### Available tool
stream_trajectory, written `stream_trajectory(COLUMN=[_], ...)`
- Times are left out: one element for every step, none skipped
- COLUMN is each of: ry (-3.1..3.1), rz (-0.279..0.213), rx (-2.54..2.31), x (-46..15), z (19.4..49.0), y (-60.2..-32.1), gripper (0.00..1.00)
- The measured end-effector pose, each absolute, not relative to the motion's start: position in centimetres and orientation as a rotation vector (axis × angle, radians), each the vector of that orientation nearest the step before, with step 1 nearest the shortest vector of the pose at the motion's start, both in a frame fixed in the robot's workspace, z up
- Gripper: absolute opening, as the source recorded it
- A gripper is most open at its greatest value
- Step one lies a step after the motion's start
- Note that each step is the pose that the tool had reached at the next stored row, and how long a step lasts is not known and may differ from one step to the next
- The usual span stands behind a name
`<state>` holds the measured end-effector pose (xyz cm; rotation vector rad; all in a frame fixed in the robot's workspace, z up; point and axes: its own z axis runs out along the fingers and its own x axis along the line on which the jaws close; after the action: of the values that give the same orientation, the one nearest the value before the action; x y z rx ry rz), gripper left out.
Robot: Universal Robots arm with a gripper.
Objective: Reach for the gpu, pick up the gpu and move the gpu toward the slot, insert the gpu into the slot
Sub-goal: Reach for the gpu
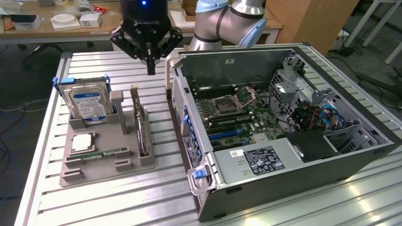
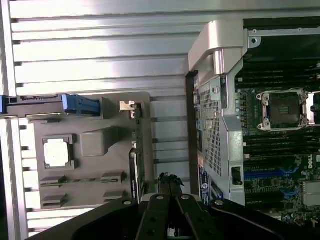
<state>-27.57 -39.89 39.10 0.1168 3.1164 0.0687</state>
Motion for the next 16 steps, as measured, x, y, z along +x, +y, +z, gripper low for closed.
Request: stream_trajectory(ry=[3.116,3.116,3.116,3.116,3.116,3.116,3.116,3.116,3.116,3.117,3.117,3.116,3.117,3.117,3.117,3.117], rz=[0.069,0.069,0.069,0.069,0.069,0.069,0.069,0.069,0.069,0.069,0.069,0.069,0.069,0.069,0.069,0.069], rx=[0.117,0.117,0.117,0.117,0.117,0.117,0.117,0.117,0.117,0.117,0.117,0.117,0.117,0.117,0.117,0.117], x=[-27.7,-27.8,-27.9,-28.0,-28.1,-28.2,-28.3,-28.5,-28.6,-28.7,-28.8,-28.9,-29.0,-29.1,-29.2,-29.3], z=[39.1,39.1,39.1,39.1,39.1,39.1,39.1,39.1,39.1,39.1,39.1,39.1,39.1,39.1,39.1,39.1], y=[-39.9,-39.9,-39.9,-39.9,-39.9,-39.9,-39.9,-39.9,-39.9,-39.9,-39.9,-39.9,-39.9,-39.9,-39.9,-39.9], gripper=[0.13,0.13,0.13,0.13,0.13,0.13,0.13,0.13,0.13,0.13,0.13,0.13,0.13,0.13,0.13,0.13])
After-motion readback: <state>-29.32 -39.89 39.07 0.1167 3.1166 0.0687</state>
